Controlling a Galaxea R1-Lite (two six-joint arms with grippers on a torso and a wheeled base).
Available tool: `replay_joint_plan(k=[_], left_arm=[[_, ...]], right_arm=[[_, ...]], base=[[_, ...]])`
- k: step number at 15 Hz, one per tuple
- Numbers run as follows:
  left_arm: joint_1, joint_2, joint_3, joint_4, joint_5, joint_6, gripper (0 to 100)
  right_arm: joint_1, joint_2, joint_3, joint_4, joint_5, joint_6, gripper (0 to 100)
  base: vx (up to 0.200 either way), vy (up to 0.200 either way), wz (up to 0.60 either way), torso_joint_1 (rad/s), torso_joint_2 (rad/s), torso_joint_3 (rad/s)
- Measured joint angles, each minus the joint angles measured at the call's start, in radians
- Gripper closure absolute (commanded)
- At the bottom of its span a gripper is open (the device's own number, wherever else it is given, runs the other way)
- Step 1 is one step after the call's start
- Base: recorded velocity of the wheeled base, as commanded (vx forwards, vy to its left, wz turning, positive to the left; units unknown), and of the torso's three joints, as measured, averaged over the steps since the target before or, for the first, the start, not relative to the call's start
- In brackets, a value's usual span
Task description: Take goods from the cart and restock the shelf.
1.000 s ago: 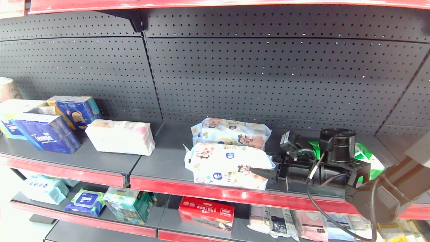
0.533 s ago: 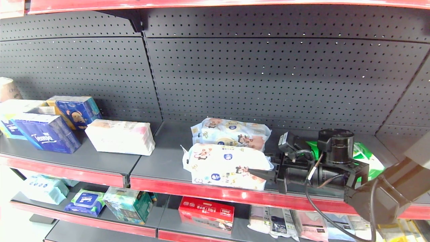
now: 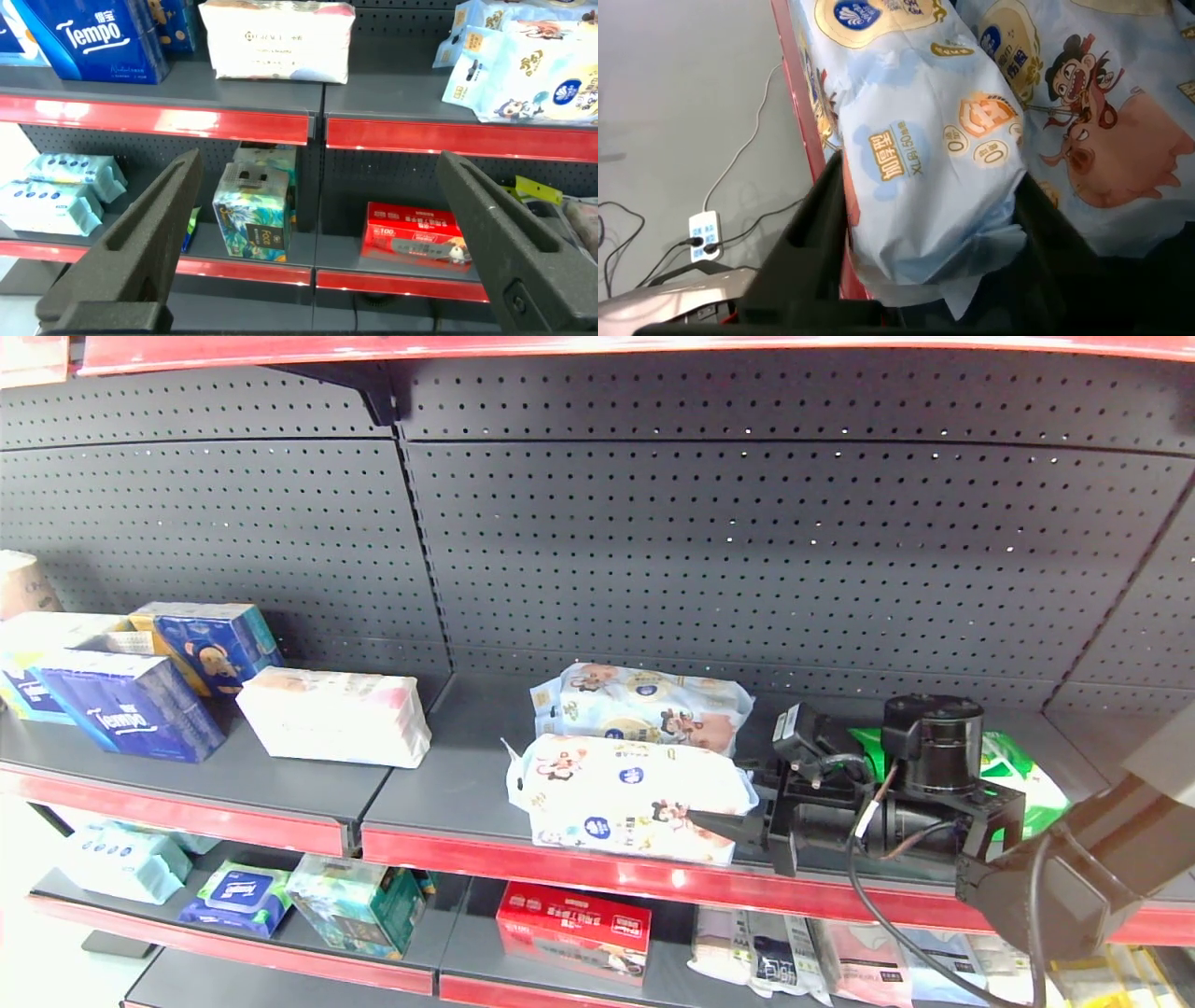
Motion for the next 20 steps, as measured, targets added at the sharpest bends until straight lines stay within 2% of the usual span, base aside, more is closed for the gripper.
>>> replay_joint_plan(k=[10,16,20], left_arm=[[0.000,0.000,0.000,0.000,0.000,0.000,0],[0.000,0.000,0.000,0.000,0.000,0.000,0],[0.000,0.000,0.000,0.000,0.000,0.000,0]], right_arm=[[-0.047,-0.047,0.015,0.016,-0.002,0.019,0],[-0.092,-0.149,0.014,0.023,-0.020,0.106,0],[-0.160,-0.275,0.017,0.166,-0.081,0.193,0]], base=[[0.000,0.000,0.00,0.000,0.00,0.000],[0.000,0.000,0.00,0.000,0.00,0.000],[0.000,0.000,0.00,0.000,0.00,0.000]])
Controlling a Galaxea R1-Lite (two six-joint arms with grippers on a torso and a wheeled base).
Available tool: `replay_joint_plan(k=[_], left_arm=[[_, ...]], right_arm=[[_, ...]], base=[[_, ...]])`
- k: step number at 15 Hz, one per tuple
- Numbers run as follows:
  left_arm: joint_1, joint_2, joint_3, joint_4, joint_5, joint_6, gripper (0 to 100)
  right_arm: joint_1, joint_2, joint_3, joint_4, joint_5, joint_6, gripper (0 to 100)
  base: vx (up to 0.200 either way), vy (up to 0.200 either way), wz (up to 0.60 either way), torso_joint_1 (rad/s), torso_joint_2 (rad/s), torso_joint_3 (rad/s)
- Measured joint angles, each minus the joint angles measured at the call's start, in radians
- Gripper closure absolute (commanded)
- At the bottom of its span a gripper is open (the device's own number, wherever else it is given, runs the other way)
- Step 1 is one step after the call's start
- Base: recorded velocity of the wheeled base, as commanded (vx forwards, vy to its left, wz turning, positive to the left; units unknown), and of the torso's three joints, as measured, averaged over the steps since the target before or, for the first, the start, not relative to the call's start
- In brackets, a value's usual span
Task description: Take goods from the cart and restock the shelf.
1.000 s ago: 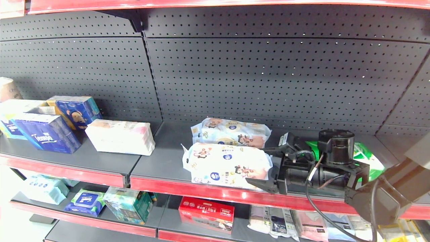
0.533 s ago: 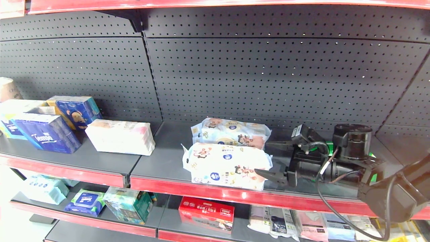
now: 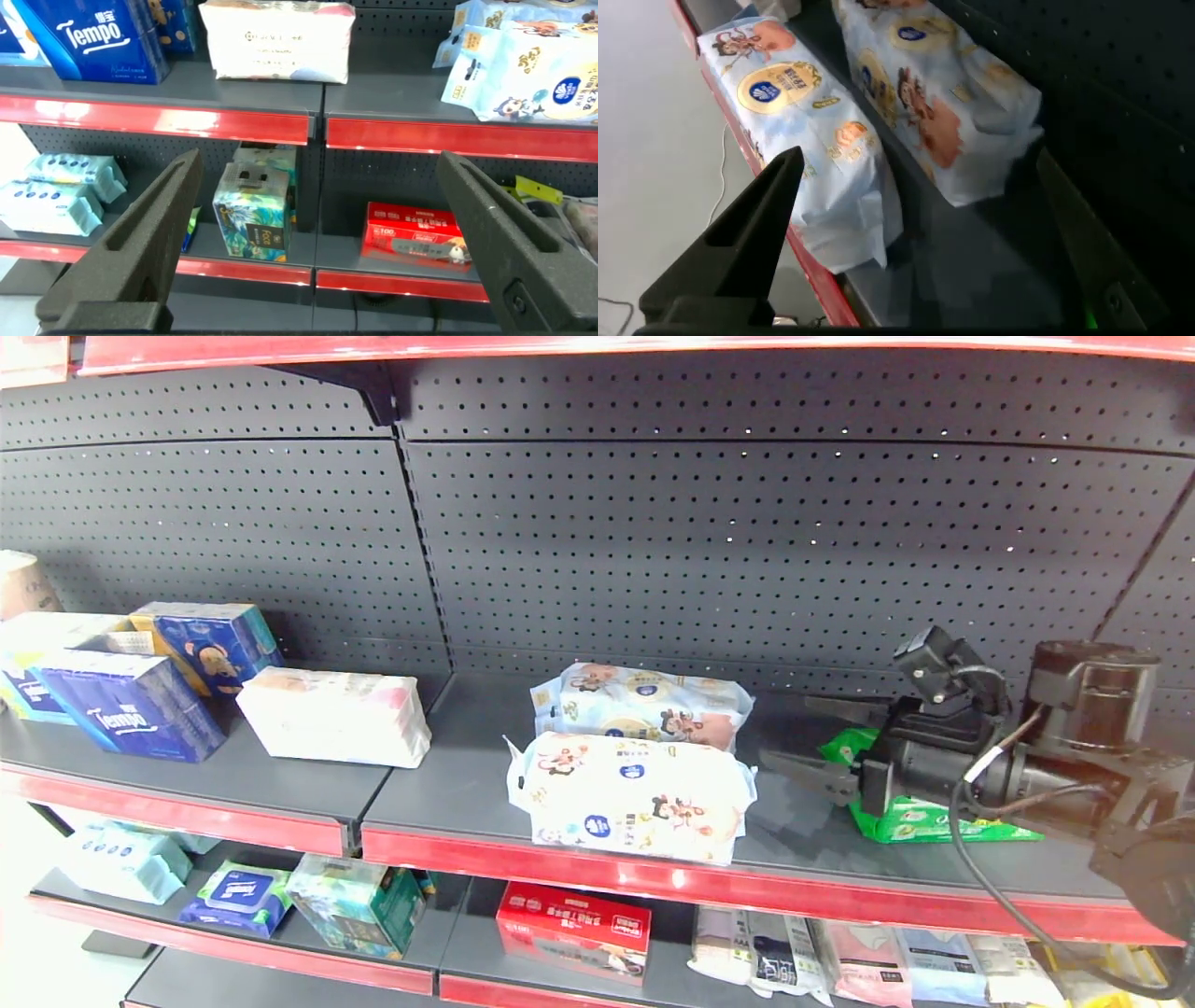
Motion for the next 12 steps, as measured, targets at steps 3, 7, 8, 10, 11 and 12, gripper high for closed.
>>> replay_joint_plan(k=[3,7,8,10,11,12], left_arm=[[0.000,0.000,0.000,0.000,0.000,0.000,0],[0.000,0.000,0.000,0.000,0.000,0.000,0],[0.000,0.000,0.000,0.000,0.000,0.000,0],[0.000,0.000,0.000,0.000,0.000,0.000,0],[0.000,0.000,0.000,0.000,0.000,0.000,0],[0.000,0.000,0.000,0.000,0.000,0.000,0]], right_arm=[[-0.080,-0.144,0.002,0.239,-0.018,0.031,0],[-0.186,-0.321,-0.001,0.460,-0.367,0.037,0],[-0.199,-0.353,-0.004,0.487,-0.490,0.037,0],[-0.226,-0.413,-0.007,0.557,-0.701,0.038,0],[-0.239,-0.437,-0.001,0.577,-0.714,0.042,0],[-0.254,-0.461,0.013,0.585,-0.713,0.051,0]], base=[[0.000,0.000,0.00,0.000,0.00,0.000],[0.000,0.000,0.00,0.000,0.00,0.000],[0.000,0.000,0.00,0.000,0.00,0.000],[0.000,0.000,0.00,0.000,0.00,0.000],[0.000,0.000,0.00,0.000,0.00,0.000],[0.000,0.000,0.00,0.000,0.00,0.000]])
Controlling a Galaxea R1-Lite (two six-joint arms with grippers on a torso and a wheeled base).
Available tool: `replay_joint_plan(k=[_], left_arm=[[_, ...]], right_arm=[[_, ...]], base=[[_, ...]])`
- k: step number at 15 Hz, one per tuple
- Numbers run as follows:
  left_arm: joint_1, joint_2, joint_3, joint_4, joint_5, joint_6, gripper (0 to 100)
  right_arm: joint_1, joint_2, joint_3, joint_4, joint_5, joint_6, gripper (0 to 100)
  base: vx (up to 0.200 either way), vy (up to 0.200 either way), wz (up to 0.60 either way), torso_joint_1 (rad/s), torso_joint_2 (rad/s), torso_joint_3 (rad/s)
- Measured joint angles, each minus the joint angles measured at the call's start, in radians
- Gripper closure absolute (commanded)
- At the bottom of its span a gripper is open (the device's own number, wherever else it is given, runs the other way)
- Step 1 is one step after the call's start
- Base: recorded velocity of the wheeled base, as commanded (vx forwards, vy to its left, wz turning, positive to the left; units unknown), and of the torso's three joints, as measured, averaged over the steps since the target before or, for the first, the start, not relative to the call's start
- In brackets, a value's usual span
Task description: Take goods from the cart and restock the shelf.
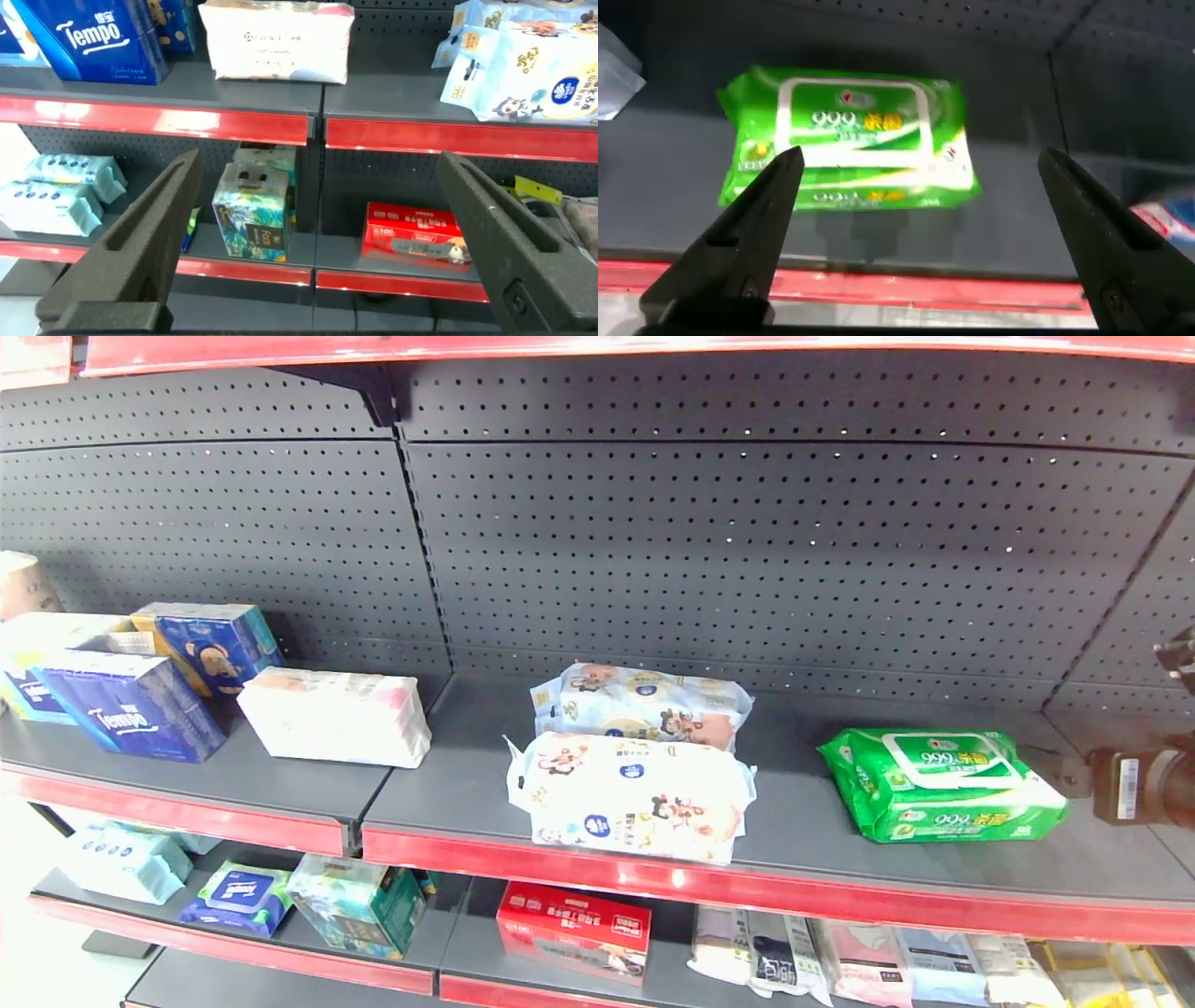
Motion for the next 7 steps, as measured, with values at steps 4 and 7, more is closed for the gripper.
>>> replay_joint_plan(k=[4,7], left_arm=[[-0.001,0.000,0.000,0.000,0.000,0.000,0],[0.000,0.000,0.000,0.000,0.000,0.000,0]], right_arm=[[-0.046,-0.120,0.141,0.014,0.017,0.035,0],[-0.049,-0.225,0.207,0.014,0.048,0.037,0]], base=[[0.000,0.000,0.00,0.000,0.00,0.000],[0.000,0.000,0.00,0.000,0.00,0.000]])
